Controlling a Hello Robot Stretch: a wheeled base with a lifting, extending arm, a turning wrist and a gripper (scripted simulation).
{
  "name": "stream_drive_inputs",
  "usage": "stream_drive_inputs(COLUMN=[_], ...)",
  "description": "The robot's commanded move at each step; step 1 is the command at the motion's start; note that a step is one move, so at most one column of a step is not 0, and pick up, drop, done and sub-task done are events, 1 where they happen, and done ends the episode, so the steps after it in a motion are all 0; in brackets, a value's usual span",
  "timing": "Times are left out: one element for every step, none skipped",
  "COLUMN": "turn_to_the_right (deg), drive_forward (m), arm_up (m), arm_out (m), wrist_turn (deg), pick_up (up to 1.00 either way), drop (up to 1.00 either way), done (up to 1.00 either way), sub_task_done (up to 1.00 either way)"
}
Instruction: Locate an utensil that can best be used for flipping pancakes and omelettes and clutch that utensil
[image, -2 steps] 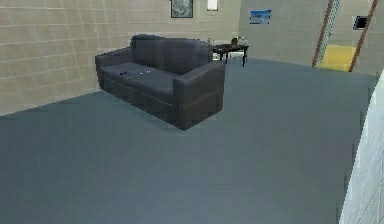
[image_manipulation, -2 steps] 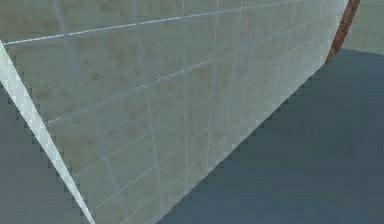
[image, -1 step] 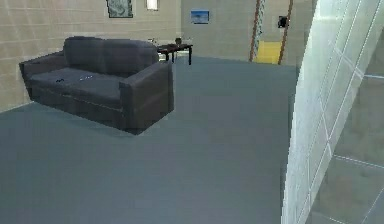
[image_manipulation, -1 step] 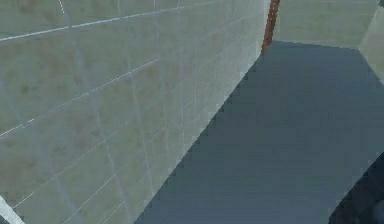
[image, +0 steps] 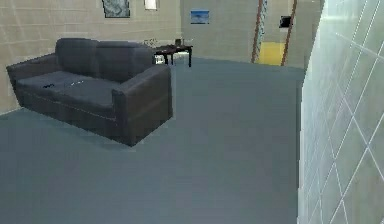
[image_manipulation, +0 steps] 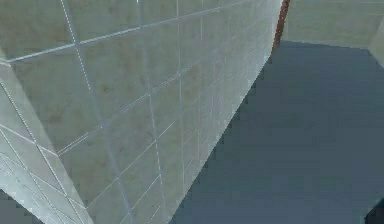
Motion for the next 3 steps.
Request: stream_drive_inputs(turn_to_the_right=[-30.0,0.0,42.0], drive_forward=[0.0,0.35,0.0], arm_up=[0.0,0.0,0.0], arm_out=[0.0,0.0,0.0], wrist_turn=[0.0,0.0,0.0], pick_up=[0.0,0.0,0.0], drop=[0.0,0.0,0.0], done=[0.0,0.0,0.0], sub_task_done=[0.0,0.0,0.0])
